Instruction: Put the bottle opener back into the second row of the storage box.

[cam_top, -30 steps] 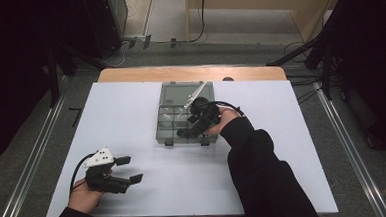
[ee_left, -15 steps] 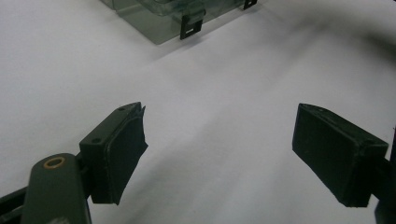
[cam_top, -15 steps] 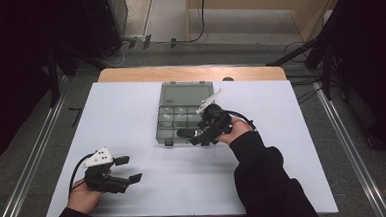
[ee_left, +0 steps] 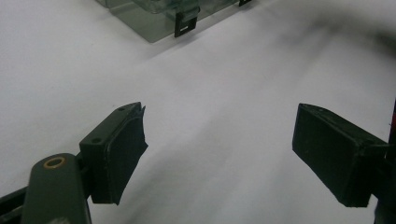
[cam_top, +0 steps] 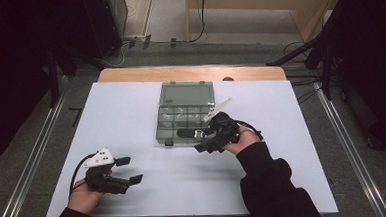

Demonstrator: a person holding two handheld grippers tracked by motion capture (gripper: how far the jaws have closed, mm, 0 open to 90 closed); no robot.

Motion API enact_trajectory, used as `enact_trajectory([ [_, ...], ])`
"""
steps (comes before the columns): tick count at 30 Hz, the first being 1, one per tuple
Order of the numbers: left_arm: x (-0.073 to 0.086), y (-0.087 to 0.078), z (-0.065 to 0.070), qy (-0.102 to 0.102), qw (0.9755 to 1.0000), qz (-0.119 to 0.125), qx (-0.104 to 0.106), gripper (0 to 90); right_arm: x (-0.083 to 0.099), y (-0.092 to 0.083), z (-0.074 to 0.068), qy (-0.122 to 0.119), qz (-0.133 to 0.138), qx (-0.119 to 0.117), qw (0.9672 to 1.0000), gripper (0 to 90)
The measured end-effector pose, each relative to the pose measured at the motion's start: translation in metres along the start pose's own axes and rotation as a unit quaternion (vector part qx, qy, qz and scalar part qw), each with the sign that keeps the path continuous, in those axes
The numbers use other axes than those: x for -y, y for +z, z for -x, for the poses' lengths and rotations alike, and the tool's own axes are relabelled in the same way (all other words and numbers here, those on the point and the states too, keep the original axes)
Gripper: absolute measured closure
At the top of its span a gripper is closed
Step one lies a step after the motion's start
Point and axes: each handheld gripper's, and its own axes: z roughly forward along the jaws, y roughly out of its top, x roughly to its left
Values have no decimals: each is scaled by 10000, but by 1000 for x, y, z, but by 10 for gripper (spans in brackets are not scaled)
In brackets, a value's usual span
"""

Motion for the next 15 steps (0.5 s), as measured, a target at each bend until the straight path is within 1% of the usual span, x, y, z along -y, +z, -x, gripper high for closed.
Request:
enact_trajectory([
  [5,0,0,0,-4,10000,-3,-11,173,7,0,-4,30,12,1,10000,258],
  [6,0,0,0,5,10000,-13,-1,173,10,0,-5,33,15,-40,10000,258],
  [8,0,0,0,23,10000,-7,-5,173,17,0,-8,47,-32,-31,10000,258],
  [9,0,0,0,18,10000,-6,-7,173,17,0,-8,47,-32,-31,10000,258],
  [10,0,0,0,16,10000,-3,-13,173,22,-1,-10,60,-18,-32,10000,258],
  [13,0,0,1,38,10000,-35,-21,173,26,-3,-11,60,-16,-15,10000,258],
  [15,0,0,2,39,10000,-15,-23,173,30,-4,-12,75,10,-56,10000,258],
])
